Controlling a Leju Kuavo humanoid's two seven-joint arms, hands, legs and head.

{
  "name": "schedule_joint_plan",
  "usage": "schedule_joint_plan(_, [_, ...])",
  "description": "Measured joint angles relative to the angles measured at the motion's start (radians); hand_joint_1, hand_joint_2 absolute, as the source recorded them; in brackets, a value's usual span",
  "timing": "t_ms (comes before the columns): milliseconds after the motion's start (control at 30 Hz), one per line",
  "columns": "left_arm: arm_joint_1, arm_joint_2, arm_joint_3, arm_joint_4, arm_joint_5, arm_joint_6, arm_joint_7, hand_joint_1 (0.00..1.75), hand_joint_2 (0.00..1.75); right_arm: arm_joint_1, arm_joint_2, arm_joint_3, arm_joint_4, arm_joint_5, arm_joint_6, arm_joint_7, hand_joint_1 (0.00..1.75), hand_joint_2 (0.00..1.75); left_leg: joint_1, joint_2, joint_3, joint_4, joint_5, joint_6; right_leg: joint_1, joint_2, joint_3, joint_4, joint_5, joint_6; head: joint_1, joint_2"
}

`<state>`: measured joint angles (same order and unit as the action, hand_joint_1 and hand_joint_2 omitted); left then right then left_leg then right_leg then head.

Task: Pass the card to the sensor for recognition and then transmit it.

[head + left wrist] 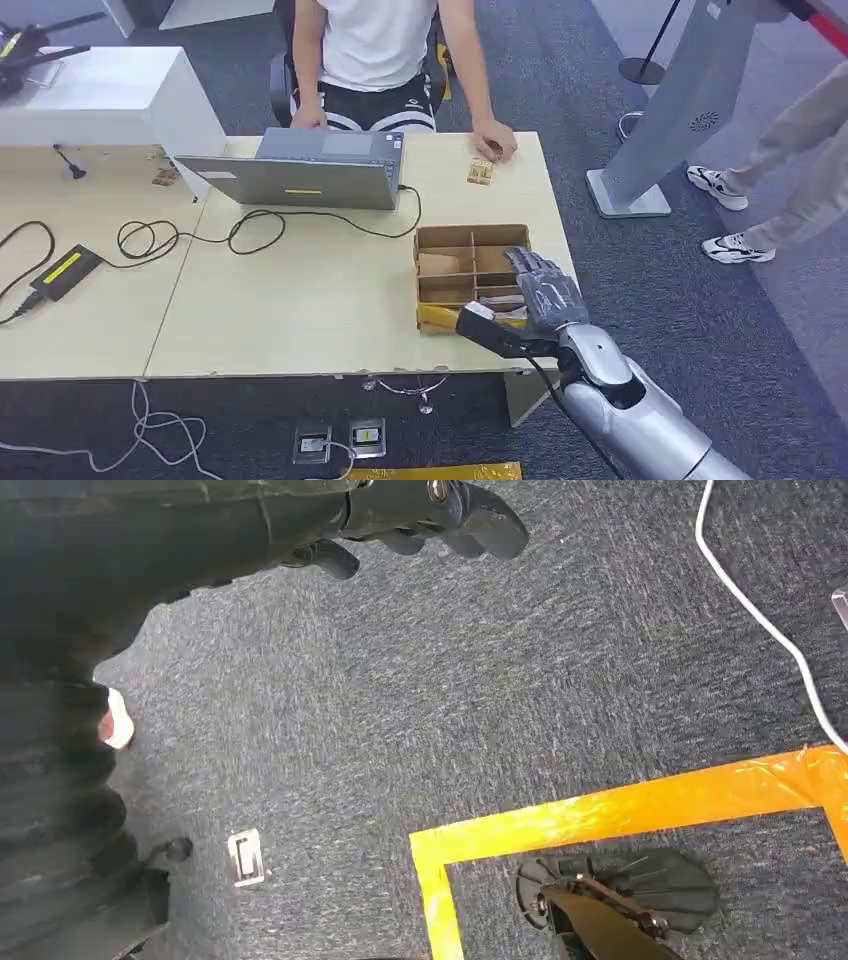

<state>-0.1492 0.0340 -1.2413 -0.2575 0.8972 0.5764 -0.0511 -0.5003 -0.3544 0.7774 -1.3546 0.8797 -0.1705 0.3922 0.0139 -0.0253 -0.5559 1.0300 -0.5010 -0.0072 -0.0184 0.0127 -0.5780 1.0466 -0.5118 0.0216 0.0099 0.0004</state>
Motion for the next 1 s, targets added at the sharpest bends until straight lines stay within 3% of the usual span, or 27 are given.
schedule_joint_plan(400, [0.003,0.000,0.000,0.000,0.010,0.018,0.000,0.00,1.75,0.007,-0.001,-0.001,-0.012,0.013,-0.090,0.005,0.00,1.75,0.000,0.000,0.000,0.000,0.000,0.000,0.000,0.000,0.000,0.000,0.000,0.000,0.000,0.000])
schedule_joint_plan(1000, [0.002,0.000,0.000,0.000,-0.002,0.026,0.000,0.00,1.75,0.031,-0.006,-0.001,-0.058,0.019,-0.083,0.011,0.00,1.75,0.000,0.000,0.001,0.000,0.000,0.000,0.000,0.000,0.000,0.000,0.000,0.000,0.000,0.000])
